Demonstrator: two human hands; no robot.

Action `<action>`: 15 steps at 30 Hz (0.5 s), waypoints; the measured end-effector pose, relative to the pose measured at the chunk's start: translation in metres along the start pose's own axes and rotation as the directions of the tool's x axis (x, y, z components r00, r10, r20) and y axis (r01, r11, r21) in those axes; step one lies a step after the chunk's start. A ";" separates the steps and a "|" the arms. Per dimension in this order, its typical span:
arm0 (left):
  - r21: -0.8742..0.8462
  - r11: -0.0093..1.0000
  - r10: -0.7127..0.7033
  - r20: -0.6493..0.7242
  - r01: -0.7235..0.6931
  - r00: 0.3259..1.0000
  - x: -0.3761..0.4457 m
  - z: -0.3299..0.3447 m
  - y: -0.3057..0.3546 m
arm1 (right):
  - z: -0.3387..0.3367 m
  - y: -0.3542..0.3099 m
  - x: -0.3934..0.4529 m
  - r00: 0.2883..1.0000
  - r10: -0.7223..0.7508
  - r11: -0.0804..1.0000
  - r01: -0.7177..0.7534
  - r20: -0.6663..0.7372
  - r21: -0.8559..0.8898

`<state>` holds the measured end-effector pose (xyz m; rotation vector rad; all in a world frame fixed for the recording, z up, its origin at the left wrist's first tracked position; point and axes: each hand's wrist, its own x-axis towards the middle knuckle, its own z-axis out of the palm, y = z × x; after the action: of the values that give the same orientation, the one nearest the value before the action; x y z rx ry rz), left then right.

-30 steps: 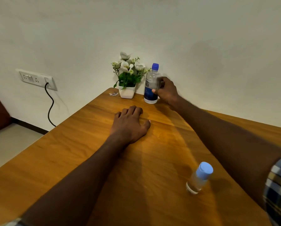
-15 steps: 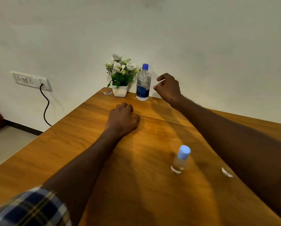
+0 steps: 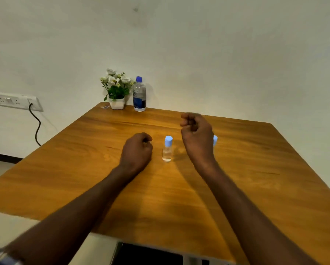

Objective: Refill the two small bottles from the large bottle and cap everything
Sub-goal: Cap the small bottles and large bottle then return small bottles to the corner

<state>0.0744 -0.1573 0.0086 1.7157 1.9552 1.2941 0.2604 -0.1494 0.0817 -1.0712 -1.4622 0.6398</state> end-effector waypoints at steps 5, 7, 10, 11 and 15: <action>0.259 0.959 0.089 0.119 -0.118 0.989 -0.021 0.011 0.006 | 0.008 0.036 -0.044 0.957 0.221 0.958 -0.176 0.189 -0.226; 0.336 0.930 0.105 0.139 -0.146 0.985 -0.021 0.011 0.009 | 0.017 0.043 -0.052 0.963 0.193 0.944 -0.131 0.188 -0.303; 0.390 0.901 0.134 0.160 -0.187 0.978 -0.023 0.011 0.013 | 0.023 0.046 -0.051 0.985 0.119 0.947 -0.075 0.123 -0.313; 0.396 0.897 0.143 0.162 -0.197 0.976 -0.024 0.010 0.014 | 0.023 0.045 -0.050 0.986 0.121 0.950 -0.082 0.114 -0.303; 0.388 0.899 0.151 0.164 -0.204 0.975 -0.025 0.009 0.016 | 0.019 0.041 -0.049 0.983 0.145 0.963 -0.116 0.109 -0.242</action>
<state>0.0983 -0.1767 0.0057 2.1531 2.1389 0.8345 0.2493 -0.1719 0.0201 -1.3406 -1.6152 0.6481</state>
